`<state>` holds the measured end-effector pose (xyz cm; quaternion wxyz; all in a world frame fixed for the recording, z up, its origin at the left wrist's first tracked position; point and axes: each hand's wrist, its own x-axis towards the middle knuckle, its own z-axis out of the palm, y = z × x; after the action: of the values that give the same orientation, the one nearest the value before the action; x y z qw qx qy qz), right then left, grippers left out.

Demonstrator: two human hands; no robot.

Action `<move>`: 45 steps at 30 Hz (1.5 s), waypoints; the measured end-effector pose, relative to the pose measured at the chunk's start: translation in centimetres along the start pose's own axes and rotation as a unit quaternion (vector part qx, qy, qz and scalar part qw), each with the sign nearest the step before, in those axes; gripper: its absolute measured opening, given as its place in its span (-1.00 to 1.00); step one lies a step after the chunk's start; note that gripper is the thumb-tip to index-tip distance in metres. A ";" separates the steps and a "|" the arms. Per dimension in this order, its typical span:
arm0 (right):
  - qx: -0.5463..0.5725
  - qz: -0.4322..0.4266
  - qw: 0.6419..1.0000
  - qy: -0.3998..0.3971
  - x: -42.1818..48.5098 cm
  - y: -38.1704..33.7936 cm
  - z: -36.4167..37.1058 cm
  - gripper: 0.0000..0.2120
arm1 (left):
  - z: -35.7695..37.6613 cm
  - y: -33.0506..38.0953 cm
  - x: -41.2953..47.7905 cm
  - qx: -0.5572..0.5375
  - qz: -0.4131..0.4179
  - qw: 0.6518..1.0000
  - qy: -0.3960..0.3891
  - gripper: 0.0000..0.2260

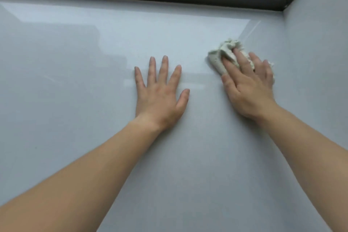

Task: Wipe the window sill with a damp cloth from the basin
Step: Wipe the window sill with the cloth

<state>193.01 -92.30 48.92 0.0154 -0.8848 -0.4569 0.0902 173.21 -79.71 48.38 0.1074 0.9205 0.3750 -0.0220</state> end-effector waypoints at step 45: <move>0.029 0.088 0.995 0.045 -0.7 -0.9 0.1 -0.38 | 0.0 0.1 0.3 0.015 0.009 1.000 -0.004 -0.38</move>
<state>191.92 -92.33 49.04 0.0537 -0.9238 -0.3734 0.0650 173.51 -79.55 48.35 0.0955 0.9254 0.3656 -0.0305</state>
